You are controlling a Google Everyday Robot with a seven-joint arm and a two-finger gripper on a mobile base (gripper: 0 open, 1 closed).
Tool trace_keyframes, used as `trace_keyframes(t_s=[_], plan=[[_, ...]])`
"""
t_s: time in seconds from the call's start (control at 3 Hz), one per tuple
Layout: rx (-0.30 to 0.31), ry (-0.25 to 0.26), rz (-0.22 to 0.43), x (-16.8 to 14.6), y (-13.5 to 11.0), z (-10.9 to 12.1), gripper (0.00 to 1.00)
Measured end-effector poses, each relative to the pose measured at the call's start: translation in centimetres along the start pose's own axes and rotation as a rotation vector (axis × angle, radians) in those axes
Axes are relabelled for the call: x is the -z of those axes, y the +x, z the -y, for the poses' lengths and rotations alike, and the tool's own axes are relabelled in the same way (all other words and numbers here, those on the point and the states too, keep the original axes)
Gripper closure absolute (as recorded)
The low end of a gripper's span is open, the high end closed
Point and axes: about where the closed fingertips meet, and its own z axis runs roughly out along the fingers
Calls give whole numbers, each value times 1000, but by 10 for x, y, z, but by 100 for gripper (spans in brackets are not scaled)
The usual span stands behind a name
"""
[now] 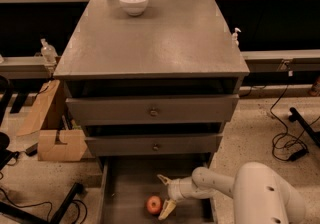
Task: Pick apple from bottom drawer and place on counter
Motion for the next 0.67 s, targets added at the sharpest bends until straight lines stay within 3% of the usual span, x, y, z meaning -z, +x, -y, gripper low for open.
trace_keyframes(t_s=[0.33, 0.67], plan=[[1, -22, -5, -19, 6, -5, 0], [2, -37, -8, -33, 9, -10, 10]])
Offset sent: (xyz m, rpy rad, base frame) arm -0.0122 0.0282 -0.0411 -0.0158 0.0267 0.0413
